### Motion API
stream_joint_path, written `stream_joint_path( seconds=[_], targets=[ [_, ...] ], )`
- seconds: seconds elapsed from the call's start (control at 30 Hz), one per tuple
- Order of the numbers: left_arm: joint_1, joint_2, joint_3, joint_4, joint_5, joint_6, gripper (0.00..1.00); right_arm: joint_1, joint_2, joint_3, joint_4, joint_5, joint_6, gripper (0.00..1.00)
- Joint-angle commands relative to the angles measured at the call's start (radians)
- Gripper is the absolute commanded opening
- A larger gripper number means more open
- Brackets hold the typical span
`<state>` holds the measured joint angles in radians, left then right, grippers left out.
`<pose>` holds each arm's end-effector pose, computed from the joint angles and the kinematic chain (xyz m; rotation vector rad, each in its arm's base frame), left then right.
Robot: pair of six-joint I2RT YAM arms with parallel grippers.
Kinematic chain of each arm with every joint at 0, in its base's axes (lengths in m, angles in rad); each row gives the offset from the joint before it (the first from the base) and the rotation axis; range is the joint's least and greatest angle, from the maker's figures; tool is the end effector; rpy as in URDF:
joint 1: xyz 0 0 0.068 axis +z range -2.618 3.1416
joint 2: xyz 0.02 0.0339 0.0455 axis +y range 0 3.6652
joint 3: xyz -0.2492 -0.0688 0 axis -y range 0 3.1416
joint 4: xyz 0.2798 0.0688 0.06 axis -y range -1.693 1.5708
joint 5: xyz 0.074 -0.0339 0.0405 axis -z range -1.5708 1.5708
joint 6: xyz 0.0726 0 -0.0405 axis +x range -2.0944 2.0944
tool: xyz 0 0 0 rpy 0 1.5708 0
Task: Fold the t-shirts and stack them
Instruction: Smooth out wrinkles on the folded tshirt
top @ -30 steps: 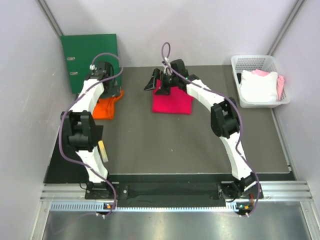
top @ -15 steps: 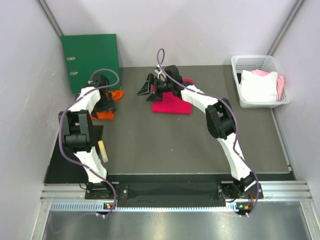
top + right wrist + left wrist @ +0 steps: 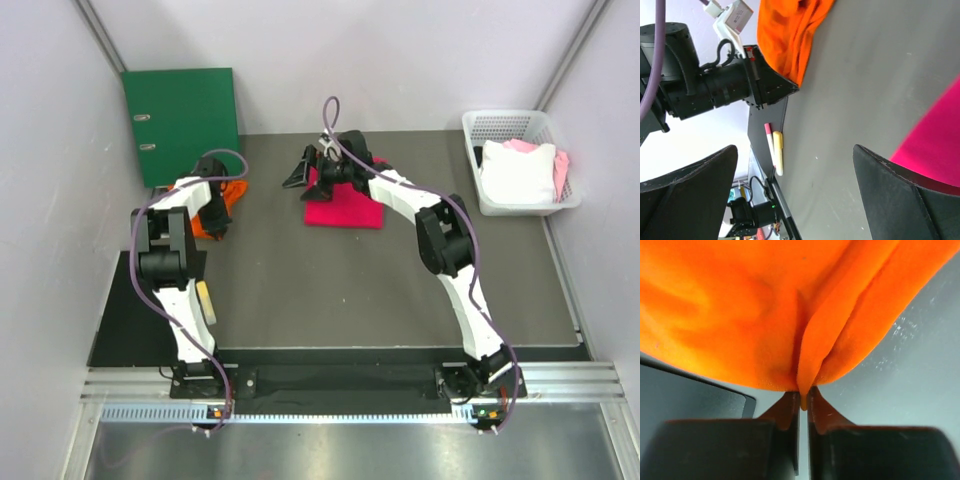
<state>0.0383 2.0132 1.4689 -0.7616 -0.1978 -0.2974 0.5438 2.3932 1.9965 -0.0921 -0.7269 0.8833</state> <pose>0.4343 0.0309 0.1050 -0.5124 2.7988 0.2310 0.4860 0.3502 0.1701 -0.1285 2.3387 1.5545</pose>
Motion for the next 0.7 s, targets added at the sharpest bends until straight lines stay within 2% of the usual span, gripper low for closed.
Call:
stream_joint_path(
  seconds=[0.0, 0.17, 0.3, 0.37, 0.5, 0.67],
  targets=[
    [-0.005, 0.036, 0.042, 0.038, 0.005, -0.012, 0.0, -0.018, -0.091, -0.024, 0.04, 0.003, -0.01, 0.97],
    [-0.011, 0.015, 0.039, 0.024, 0.029, -0.003, 0.0, -0.019, -0.104, -0.044, 0.017, 0.006, -0.032, 0.97],
    [-0.035, -0.034, 0.011, 0.008, 0.121, -0.003, 0.0, -0.024, -0.106, -0.044, -0.001, 0.006, -0.046, 0.97],
    [-0.101, -0.062, -0.005, -0.004, 0.136, -0.011, 0.0, -0.024, -0.106, -0.035, -0.009, 0.006, -0.072, 0.97],
    [-0.205, -0.071, -0.021, -0.013, 0.237, -0.057, 0.0, -0.024, -0.1, 0.033, -0.154, 0.033, -0.184, 1.0],
    [-0.365, -0.022, 0.047, -0.096, 0.288, -0.048, 0.0, -0.031, -0.117, 0.032, -0.208, 0.055, -0.241, 0.99]
  ],
)
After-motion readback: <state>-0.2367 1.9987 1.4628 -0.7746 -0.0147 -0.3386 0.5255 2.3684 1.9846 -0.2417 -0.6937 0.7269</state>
